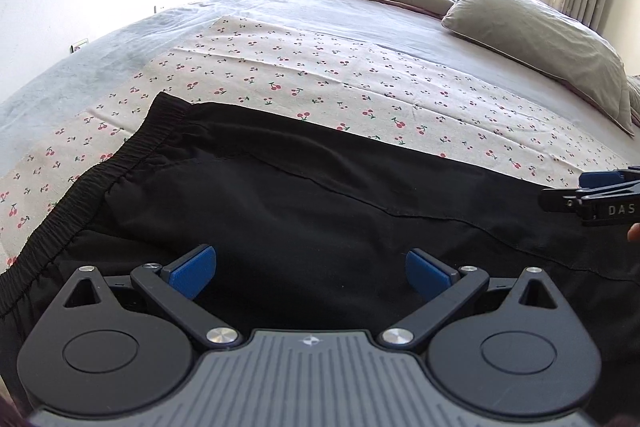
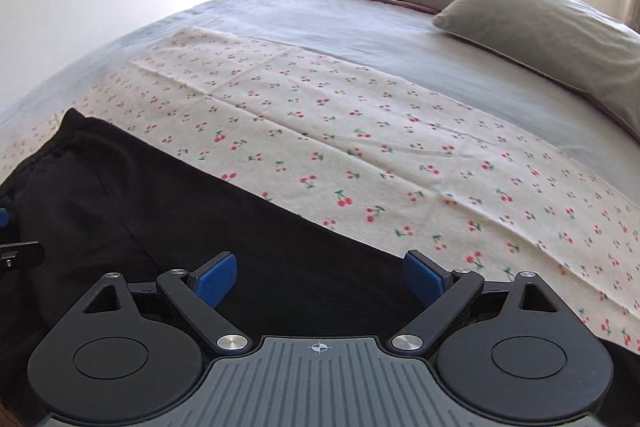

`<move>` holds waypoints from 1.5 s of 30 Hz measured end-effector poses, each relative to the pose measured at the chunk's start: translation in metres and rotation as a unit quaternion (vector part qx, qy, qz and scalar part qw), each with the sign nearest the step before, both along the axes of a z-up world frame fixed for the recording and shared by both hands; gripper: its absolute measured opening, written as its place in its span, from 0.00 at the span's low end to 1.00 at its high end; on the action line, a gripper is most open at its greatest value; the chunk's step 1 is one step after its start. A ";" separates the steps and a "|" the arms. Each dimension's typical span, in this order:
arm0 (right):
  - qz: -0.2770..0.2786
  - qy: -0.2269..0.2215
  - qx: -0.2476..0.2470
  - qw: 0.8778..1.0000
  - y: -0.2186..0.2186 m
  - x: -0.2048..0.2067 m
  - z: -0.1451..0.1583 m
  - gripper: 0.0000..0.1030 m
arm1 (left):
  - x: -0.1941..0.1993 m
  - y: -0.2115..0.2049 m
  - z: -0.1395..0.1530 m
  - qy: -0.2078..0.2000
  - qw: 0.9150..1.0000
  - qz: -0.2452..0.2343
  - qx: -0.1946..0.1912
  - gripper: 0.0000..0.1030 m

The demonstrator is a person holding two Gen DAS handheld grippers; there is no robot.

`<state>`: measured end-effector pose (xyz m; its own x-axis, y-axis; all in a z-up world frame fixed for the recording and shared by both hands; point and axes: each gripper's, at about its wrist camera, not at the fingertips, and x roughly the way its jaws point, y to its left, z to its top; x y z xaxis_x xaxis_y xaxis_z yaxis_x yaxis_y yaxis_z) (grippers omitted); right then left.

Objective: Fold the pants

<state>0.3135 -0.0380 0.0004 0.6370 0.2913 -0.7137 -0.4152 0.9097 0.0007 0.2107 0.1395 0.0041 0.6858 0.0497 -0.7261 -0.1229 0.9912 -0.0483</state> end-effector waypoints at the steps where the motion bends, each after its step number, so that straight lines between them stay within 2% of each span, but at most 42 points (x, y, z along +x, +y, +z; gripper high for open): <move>1: 0.009 0.002 -0.002 1.000 0.009 0.006 -0.003 0.89 | 0.002 0.002 -0.001 0.001 1.000 0.003 -0.002 1.00; 6: 0.043 0.009 -0.006 0.999 0.037 0.029 -0.016 0.89 | 0.011 0.012 -0.009 0.008 1.000 0.014 -0.012 1.00; 11: 0.027 0.023 -0.007 0.999 0.044 0.051 -0.027 0.86 | 0.014 0.014 -0.012 0.002 1.000 0.010 -0.019 1.00; 13: 0.022 0.037 -0.006 0.999 0.045 0.059 -0.035 0.78 | 0.016 0.013 -0.013 0.001 1.000 0.008 -0.019 1.00; 14: 0.022 0.033 -0.003 0.999 0.046 0.060 -0.036 0.78 | 0.016 0.013 -0.014 0.001 1.000 0.007 -0.018 1.00; 15: 0.028 0.030 -0.001 0.999 0.046 0.058 -0.036 0.73 | 0.017 0.012 -0.015 0.002 1.000 0.006 -0.017 1.00; 16: 0.037 0.028 0.003 0.999 0.047 0.056 -0.035 0.58 | 0.017 0.011 -0.015 0.002 1.000 0.006 -0.015 1.00; 17: 0.046 0.029 0.008 0.999 0.047 0.054 -0.033 0.47 | 0.017 0.011 -0.015 0.001 1.000 0.005 -0.014 1.00; 18: 0.052 0.031 0.008 0.998 0.049 0.052 -0.031 0.22 | 0.017 0.010 -0.015 -0.002 1.000 0.004 -0.012 1.00; 19: 0.054 0.030 0.003 0.998 0.050 0.050 -0.029 0.07 | 0.017 0.010 -0.014 -0.005 1.000 0.003 -0.012 1.00; 21: 0.061 0.014 -0.015 0.998 0.056 0.041 -0.025 0.01 | 0.017 0.008 -0.012 -0.012 1.000 -0.001 -0.015 1.00; 24: 0.067 -0.023 -0.021 0.997 0.058 0.019 -0.010 0.00 | 0.015 0.008 -0.009 -0.023 0.999 -0.009 -0.033 1.00; 27: 0.077 -0.057 -0.022 0.995 0.057 -0.010 0.009 0.00 | 0.008 0.012 -0.001 -0.047 0.996 -0.017 -0.073 1.00; 30: 0.095 -0.086 -0.034 0.991 0.061 -0.044 0.023 0.00 | 0.000 0.019 0.006 -0.077 0.987 -0.035 -0.134 0.98; 32: 0.108 -0.104 -0.050 0.987 0.066 -0.067 0.027 0.00 | -0.002 0.022 0.008 -0.087 0.980 -0.047 -0.174 0.93; 36: 0.131 -0.128 -0.067 0.981 0.075 -0.107 0.026 0.00 | 0.001 0.021 0.003 -0.076 0.967 -0.067 -0.235 0.83; 39: 0.139 -0.134 -0.074 0.978 0.081 -0.128 0.018 0.00 | 0.005 0.013 -0.003 -0.061 0.964 -0.073 -0.247 0.79; 42: 0.146 -0.134 -0.079 0.977 0.087 -0.143 0.006 0.00 | 0.009 0.004 -0.005 -0.057 0.968 -0.066 -0.233 0.73; 45: 0.151 -0.126 -0.077 0.977 0.090 -0.154 -0.005 0.00 | 0.014 -0.001 -0.009 -0.050 0.976 -0.040 -0.210 0.54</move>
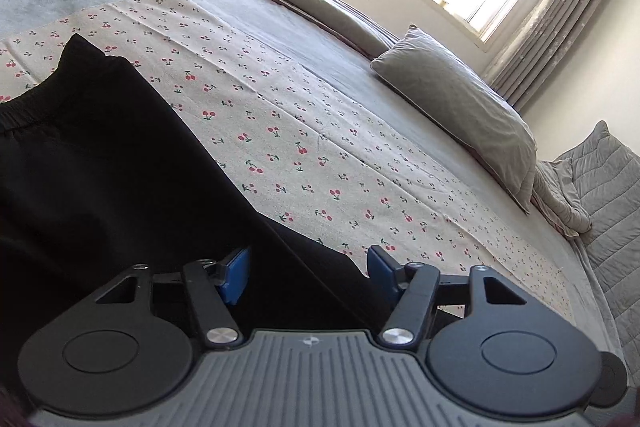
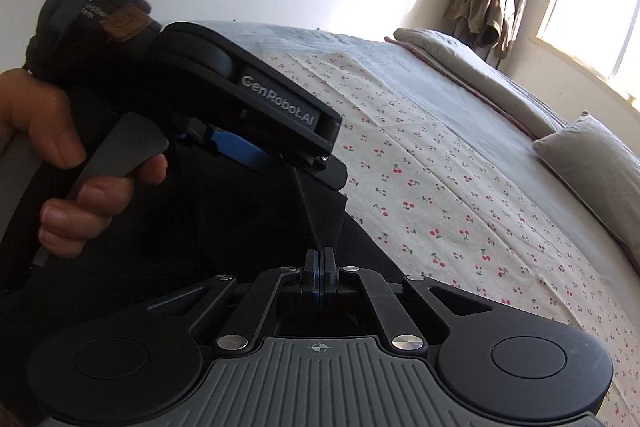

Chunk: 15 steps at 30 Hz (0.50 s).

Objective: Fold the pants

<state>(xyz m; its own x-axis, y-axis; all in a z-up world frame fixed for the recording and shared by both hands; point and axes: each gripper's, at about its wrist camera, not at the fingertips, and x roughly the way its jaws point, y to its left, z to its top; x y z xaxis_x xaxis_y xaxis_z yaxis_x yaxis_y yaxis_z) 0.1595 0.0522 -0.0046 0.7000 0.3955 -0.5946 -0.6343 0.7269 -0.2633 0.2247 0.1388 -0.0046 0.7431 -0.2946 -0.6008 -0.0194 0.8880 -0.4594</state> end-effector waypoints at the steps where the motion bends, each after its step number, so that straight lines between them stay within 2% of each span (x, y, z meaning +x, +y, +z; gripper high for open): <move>1: -0.001 0.004 0.000 1.000 0.001 -0.002 -0.003 0.00 | 0.001 -0.001 -0.002 0.003 1.000 0.011 0.010 0.37; 2: -0.003 0.008 0.001 1.000 0.001 -0.003 -0.006 0.00 | 0.001 -0.001 -0.002 0.004 1.000 0.022 0.019 0.05; 3: -0.006 0.014 0.004 1.000 0.000 -0.003 -0.009 0.00 | 0.001 -0.001 -0.002 0.006 0.999 0.029 0.028 0.01; 5: -0.013 0.028 0.015 0.999 -0.005 -0.005 -0.011 0.02 | -0.005 0.004 0.001 0.004 0.999 0.033 0.016 0.00; 8: -0.042 0.042 0.039 0.998 -0.027 -0.012 -0.003 0.17 | -0.018 0.003 0.013 -0.026 0.998 0.039 0.037 0.00; 10: -0.075 0.049 0.071 0.993 -0.054 -0.020 0.004 0.48 | -0.026 0.008 0.020 -0.039 0.998 0.040 0.035 0.00; 12: -0.114 0.056 0.096 0.987 -0.085 -0.026 0.010 0.53 | -0.032 0.012 0.024 -0.045 0.998 0.040 0.027 0.00; 15: -0.196 0.076 0.139 0.968 -0.148 -0.037 0.014 0.53 | -0.040 0.015 0.028 -0.047 0.998 0.037 0.022 0.00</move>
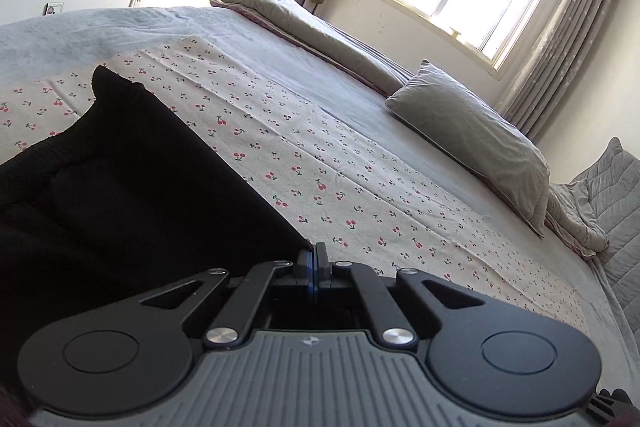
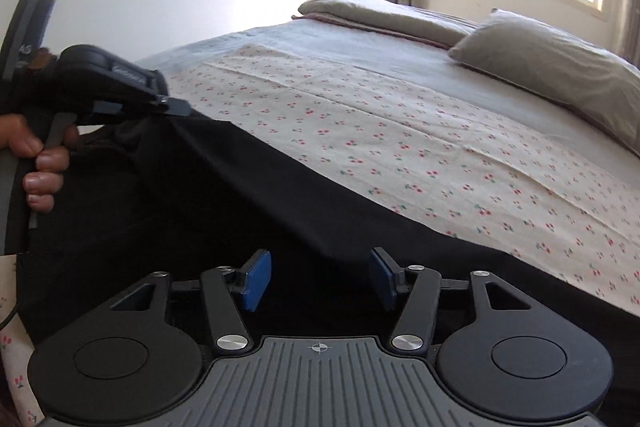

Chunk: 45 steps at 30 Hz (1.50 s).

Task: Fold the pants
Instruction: 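Fold the pants over lengthwise with both grippers holding the edge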

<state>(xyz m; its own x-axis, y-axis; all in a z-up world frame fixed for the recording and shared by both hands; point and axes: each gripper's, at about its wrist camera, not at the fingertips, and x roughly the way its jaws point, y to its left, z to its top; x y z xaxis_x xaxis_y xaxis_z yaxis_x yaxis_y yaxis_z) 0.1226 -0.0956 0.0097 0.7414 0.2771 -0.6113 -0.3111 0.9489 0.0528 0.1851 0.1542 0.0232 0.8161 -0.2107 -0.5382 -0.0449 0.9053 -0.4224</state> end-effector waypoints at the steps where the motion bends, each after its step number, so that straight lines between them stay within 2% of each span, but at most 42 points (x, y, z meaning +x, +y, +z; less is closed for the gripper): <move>1: -0.028 0.007 0.015 0.999 -0.022 -0.005 0.000 0.53 | -0.002 0.000 0.001 -0.001 1.000 -0.002 0.003 0.00; 3: -0.091 0.018 0.047 0.995 -0.065 -0.015 -0.001 0.53 | -0.006 -0.002 0.002 -0.003 1.000 -0.006 0.011 0.00; 6: -0.181 0.028 0.097 0.978 -0.126 -0.033 -0.006 0.53 | -0.014 -0.007 0.003 -0.005 1.000 -0.016 0.025 0.00; 9: -0.253 0.029 0.154 0.955 -0.174 -0.052 -0.015 0.53 | -0.027 -0.006 0.005 -0.009 0.999 -0.030 0.033 0.00; 12: -0.311 0.047 0.224 0.923 -0.213 -0.064 -0.028 0.54 | -0.041 -0.003 0.006 -0.014 0.998 -0.042 0.037 0.00; 14: -0.325 0.052 0.255 0.909 -0.227 -0.070 -0.034 0.54 | -0.051 0.000 0.005 -0.014 0.998 -0.051 0.035 0.00; 18: -0.333 0.056 0.303 0.891 -0.243 -0.086 -0.041 0.54 | -0.069 0.003 0.003 -0.017 0.997 -0.065 0.040 0.00; 21: -0.335 0.051 0.333 0.880 -0.250 -0.091 -0.047 0.49 | -0.075 0.001 -0.002 -0.010 0.996 -0.077 0.051 0.00; 24: -0.335 0.036 0.367 0.867 -0.256 -0.088 -0.050 0.40 | -0.074 0.000 -0.008 0.004 0.995 -0.082 0.055 0.00; 28: -0.345 0.033 0.407 0.845 -0.264 -0.076 -0.061 0.36 | -0.075 0.001 -0.014 0.014 0.995 -0.080 0.056 0.00; 33: -0.356 0.045 0.452 0.816 -0.269 -0.063 -0.078 0.35 | -0.075 0.000 -0.015 0.013 0.995 -0.079 0.061 0.00; 36: -0.363 0.046 0.459 0.810 -0.269 -0.056 -0.082 0.35 | -0.074 0.002 -0.016 0.015 0.995 -0.080 0.060 0.00; 41: -0.379 0.044 0.439 0.814 -0.268 -0.046 -0.084 0.32 | -0.073 0.003 -0.020 0.023 0.995 -0.082 0.061 0.00; 45: -0.398 0.025 0.403 0.824 -0.266 -0.040 -0.083 0.14 | -0.069 0.004 -0.025 0.035 0.994 -0.081 0.065 0.00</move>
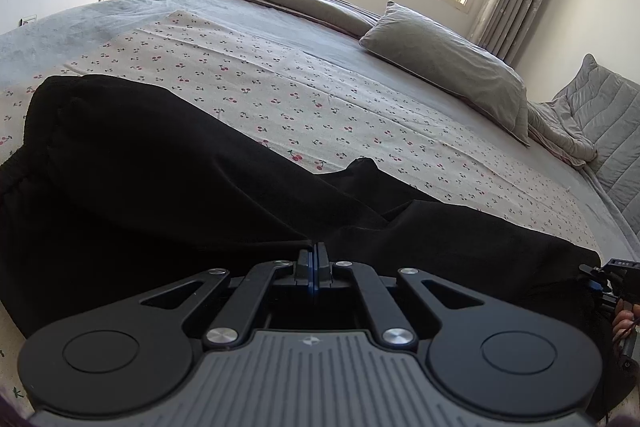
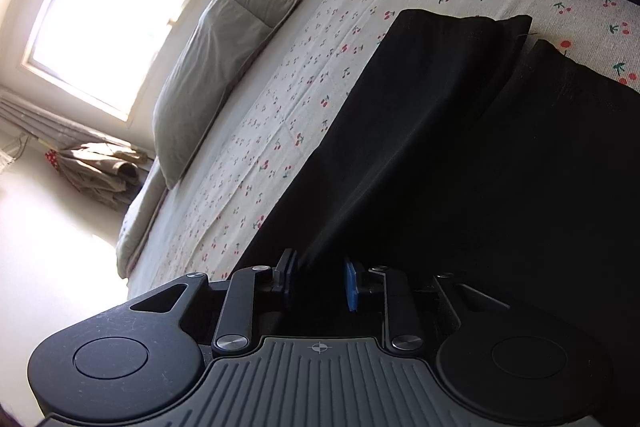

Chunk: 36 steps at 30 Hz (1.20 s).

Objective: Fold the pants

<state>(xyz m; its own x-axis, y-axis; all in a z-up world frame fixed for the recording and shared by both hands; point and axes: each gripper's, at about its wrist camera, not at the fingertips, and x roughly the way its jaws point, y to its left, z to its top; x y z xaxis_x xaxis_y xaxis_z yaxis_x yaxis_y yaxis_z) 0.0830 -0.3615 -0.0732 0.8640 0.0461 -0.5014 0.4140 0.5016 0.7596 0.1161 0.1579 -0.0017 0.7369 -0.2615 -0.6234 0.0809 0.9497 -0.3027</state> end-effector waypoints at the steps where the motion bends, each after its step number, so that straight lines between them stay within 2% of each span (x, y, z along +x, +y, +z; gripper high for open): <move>1: -0.003 0.001 -0.013 1.000 0.001 0.000 0.002 0.05 | 0.001 0.000 -0.001 0.003 1.000 0.001 -0.001 0.00; 4: -0.005 -0.009 -0.048 0.999 0.008 -0.009 0.020 0.01 | -0.002 0.004 0.001 0.002 1.000 0.001 -0.013 0.00; 9: 0.011 -0.040 -0.164 0.986 0.029 -0.049 0.071 0.01 | -0.016 0.013 0.013 -0.017 1.000 -0.008 -0.020 0.00; 13: 0.033 -0.011 -0.214 0.976 0.042 -0.091 0.087 0.00 | -0.029 0.018 0.016 -0.006 1.000 -0.022 -0.005 0.00; 15: 0.046 0.010 -0.217 0.975 0.046 -0.110 0.085 0.00 | -0.037 0.019 0.013 0.004 0.999 -0.031 0.009 0.00; 19: 0.077 0.057 -0.215 0.972 0.056 -0.144 0.059 0.00 | -0.050 0.024 -0.001 0.038 0.998 -0.040 0.025 0.00; 22: 0.085 0.083 -0.185 0.976 0.060 -0.164 0.033 0.00 | -0.056 0.028 -0.014 0.061 0.997 -0.036 0.037 0.00; 25: 0.083 0.092 -0.163 0.979 0.063 -0.180 0.017 0.00 | -0.060 0.031 -0.025 0.079 0.996 -0.024 0.035 0.01; 28: 0.081 0.073 -0.156 0.982 0.064 -0.191 0.012 0.00 | -0.063 0.030 -0.026 0.079 0.996 -0.014 0.036 0.01; 29: 0.080 0.065 -0.150 0.983 0.063 -0.192 0.012 0.01 | -0.065 0.029 -0.025 0.077 0.996 -0.010 0.037 0.04; 31: 0.067 0.050 -0.122 0.989 0.053 -0.196 0.011 0.09 | -0.070 0.027 -0.021 0.071 0.996 -0.005 0.044 0.10; 32: 0.059 0.045 -0.107 0.991 0.047 -0.198 0.011 0.09 | -0.073 0.025 -0.018 0.067 0.996 -0.010 0.050 0.21; 33: 0.046 0.039 -0.095 0.994 0.040 -0.201 0.010 0.12 | -0.081 0.022 -0.016 0.058 0.996 -0.019 0.058 0.26; 35: 0.020 0.033 -0.087 0.996 0.029 -0.207 0.010 0.16 | -0.094 0.014 -0.010 0.038 0.996 -0.036 0.071 0.42; 36: 0.009 0.034 -0.087 0.996 0.024 -0.209 0.011 0.17 | -0.101 0.010 -0.007 0.027 0.996 -0.049 0.076 0.45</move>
<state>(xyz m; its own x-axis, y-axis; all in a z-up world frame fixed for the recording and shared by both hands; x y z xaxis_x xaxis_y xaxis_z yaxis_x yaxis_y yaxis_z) -0.1256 -0.3370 -0.0626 0.8279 -0.0304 -0.5600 0.4506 0.6308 0.6318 0.0149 0.1679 -0.0083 0.6766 -0.2304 -0.6993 0.1638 0.9731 -0.1622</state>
